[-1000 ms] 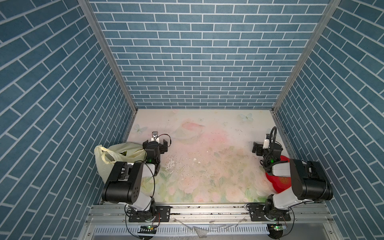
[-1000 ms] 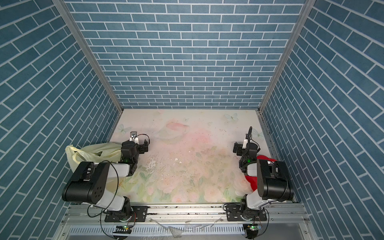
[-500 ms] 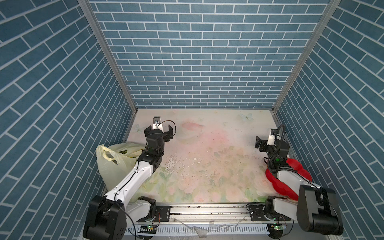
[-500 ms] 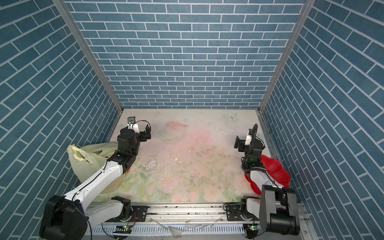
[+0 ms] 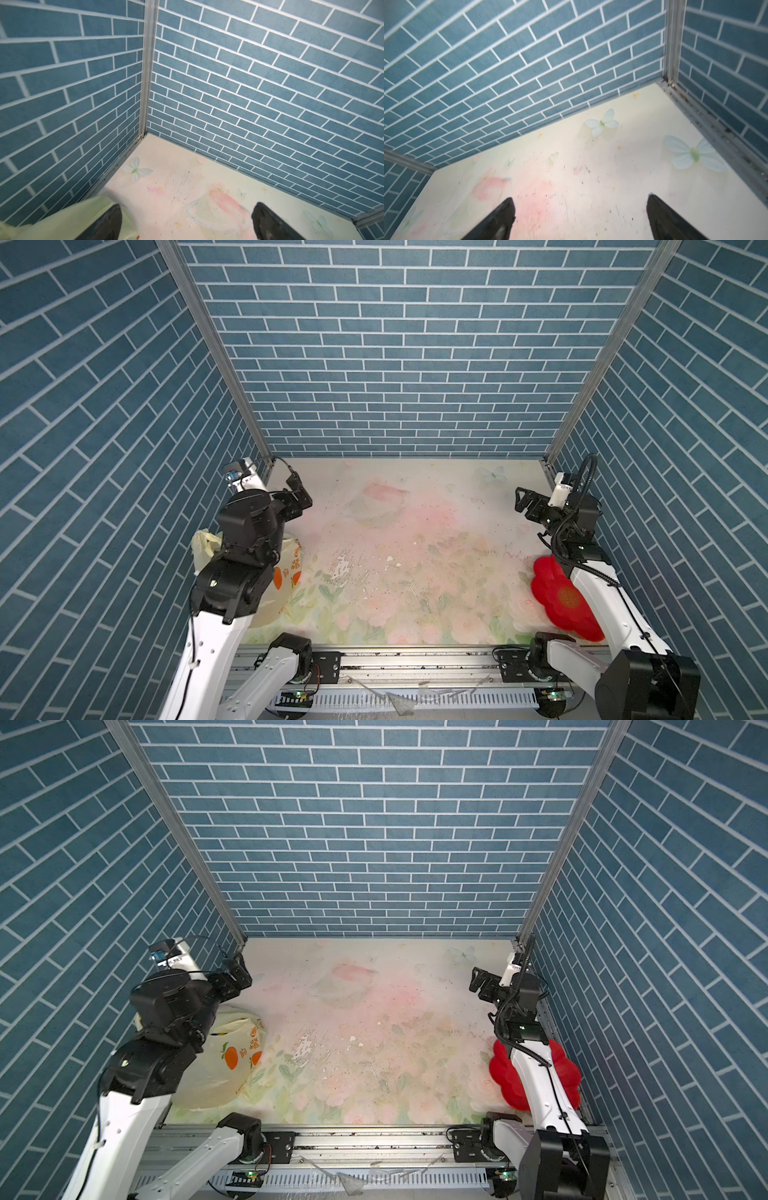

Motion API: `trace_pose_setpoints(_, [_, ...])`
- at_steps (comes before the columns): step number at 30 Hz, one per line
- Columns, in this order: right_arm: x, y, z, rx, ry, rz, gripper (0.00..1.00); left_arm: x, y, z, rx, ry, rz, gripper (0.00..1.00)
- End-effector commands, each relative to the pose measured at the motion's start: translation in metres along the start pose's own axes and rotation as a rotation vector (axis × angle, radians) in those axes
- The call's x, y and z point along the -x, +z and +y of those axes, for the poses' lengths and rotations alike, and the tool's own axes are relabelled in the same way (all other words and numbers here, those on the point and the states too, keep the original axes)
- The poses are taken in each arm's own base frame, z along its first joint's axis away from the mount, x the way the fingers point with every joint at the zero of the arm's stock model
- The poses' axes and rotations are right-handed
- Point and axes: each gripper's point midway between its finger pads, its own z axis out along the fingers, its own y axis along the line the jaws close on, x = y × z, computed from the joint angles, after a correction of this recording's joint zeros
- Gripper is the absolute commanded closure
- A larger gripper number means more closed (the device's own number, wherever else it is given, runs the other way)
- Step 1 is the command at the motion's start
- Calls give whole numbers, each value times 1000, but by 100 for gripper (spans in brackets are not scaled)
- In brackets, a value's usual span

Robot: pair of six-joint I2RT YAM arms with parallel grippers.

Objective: Take the fake fruits out of the plastic bag
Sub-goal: 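Grasp the pale yellow bag's handles with the left gripper and lift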

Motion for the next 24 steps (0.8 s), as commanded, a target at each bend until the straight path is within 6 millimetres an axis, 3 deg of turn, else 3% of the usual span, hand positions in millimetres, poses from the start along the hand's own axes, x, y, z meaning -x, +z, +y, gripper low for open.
trace_pose_setpoints(1, [-13, 3, 11, 55, 77, 102, 2, -39, -21, 39, 168, 25, 204, 1])
trace_pose_setpoints(10, [-27, 13, 10, 68, 111, 158, 2, -18, -92, 103, 448, 29, 219, 1])
trace_pose_setpoints(13, [-29, 15, 7, 52, 118, 163, 3, -21, -103, 120, 532, 25, 211, 1])
trace_pose_setpoints(18, [-31, 12, 3, 34, 117, 162, 3, -41, -89, 130, 614, 25, 219, 1])
trace_pose_setpoints(22, [-32, 11, 1, 18, 116, 163, 3, -62, -56, 121, 599, -9, 305, 1])
trace_pose_setpoints(24, [-33, 11, 0, 15, 116, 163, 3, -78, -39, 126, 607, -72, 365, 1])
